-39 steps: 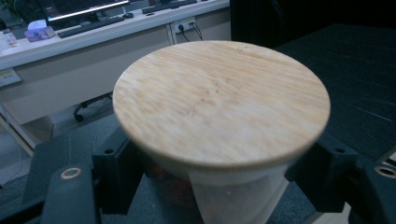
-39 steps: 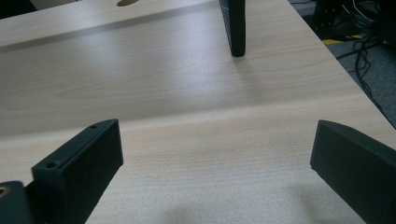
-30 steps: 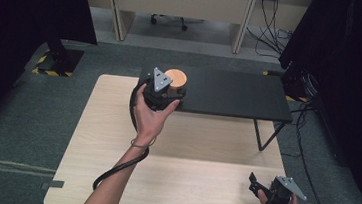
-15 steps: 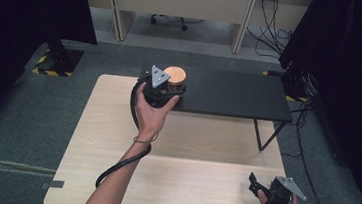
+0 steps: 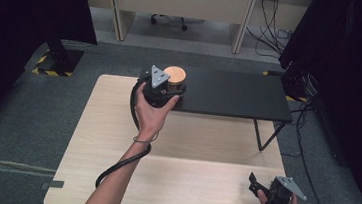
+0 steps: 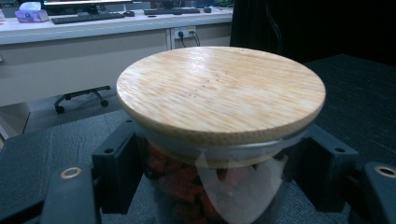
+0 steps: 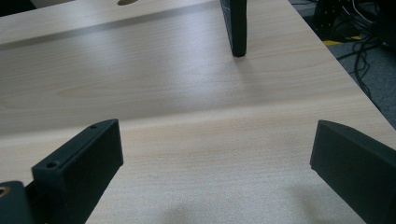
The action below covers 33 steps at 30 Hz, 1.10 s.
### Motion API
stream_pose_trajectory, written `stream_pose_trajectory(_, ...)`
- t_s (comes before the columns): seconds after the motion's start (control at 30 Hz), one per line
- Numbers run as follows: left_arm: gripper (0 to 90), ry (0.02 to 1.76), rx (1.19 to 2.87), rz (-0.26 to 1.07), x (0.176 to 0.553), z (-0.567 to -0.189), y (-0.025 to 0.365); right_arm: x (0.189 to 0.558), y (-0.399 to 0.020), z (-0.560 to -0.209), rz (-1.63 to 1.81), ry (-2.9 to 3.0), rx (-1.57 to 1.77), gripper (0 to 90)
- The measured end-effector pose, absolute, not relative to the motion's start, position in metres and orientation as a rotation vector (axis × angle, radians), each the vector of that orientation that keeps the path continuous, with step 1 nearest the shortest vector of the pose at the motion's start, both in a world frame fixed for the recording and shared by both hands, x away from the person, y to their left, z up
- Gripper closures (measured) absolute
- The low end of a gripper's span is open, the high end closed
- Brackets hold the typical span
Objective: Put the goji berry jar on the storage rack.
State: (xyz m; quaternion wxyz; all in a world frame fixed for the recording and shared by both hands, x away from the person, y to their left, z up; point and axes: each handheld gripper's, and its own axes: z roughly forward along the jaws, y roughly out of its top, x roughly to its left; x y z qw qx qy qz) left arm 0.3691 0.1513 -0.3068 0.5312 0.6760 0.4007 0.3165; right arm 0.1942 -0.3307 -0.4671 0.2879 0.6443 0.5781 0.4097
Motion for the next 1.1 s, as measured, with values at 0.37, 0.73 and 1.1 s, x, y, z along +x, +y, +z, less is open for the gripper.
stream_pose_trajectory(0.37,25.5,0.954,1.610,0.755,0.3689,-0.3078,0.1517,0.1946,-0.3302,-0.4666,1.088,1.550,1.717,2.4)
stream_pose_trajectory(0.73,25.5,0.953,1.606,0.754,0.3689,-0.3088,0.1522,0.1959,-0.3302,-0.4657,1.081,1.558,1.720,2.4)
stream_pose_trajectory(1.1,16.6,0.956,1.579,0.750,0.3629,-0.3081,0.1565,0.1959,-0.3301,-0.4657,1.082,1.558,1.719,2.4)
